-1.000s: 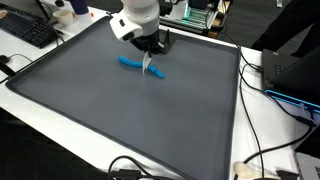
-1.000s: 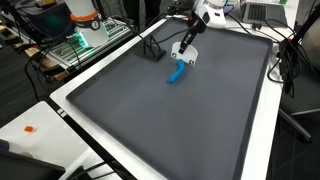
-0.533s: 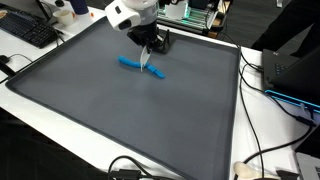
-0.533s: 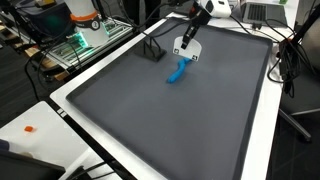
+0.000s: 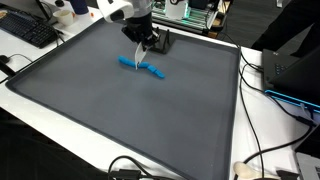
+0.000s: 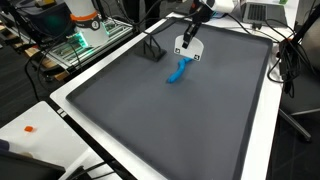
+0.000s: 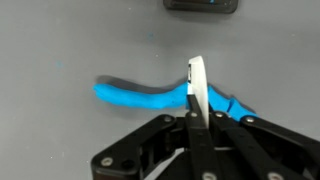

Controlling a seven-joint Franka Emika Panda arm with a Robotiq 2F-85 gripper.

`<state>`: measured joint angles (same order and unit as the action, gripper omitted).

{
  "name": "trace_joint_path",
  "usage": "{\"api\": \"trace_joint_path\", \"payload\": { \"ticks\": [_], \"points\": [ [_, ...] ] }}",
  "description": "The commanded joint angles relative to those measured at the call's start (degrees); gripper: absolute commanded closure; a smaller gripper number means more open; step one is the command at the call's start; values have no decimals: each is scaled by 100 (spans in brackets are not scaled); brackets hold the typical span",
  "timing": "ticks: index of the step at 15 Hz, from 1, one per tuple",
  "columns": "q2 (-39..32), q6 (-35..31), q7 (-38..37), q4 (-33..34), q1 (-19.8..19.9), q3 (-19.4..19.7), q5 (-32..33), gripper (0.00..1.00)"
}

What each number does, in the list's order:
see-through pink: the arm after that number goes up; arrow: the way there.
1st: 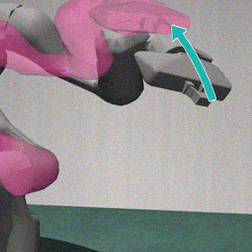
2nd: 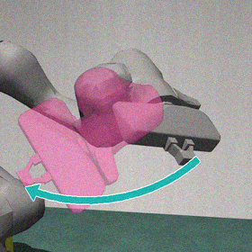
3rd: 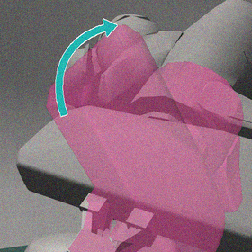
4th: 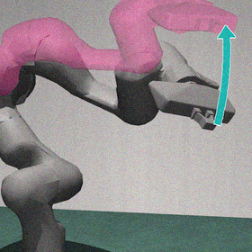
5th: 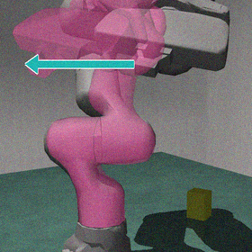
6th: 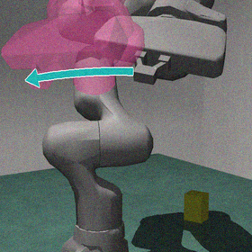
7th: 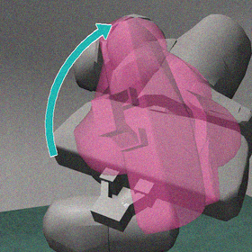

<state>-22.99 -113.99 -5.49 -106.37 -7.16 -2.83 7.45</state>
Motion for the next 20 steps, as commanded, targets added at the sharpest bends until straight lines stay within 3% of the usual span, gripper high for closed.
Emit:
{"api": "trace_joint_path", "payload": {
  "ticks": [1, 20],
  "points": [
    [-21, -227, 49, -100, 43, 51, 106, 99],
    [-367, -1066, 8, -229, 17, 236, 519, 99]
  ]
}}
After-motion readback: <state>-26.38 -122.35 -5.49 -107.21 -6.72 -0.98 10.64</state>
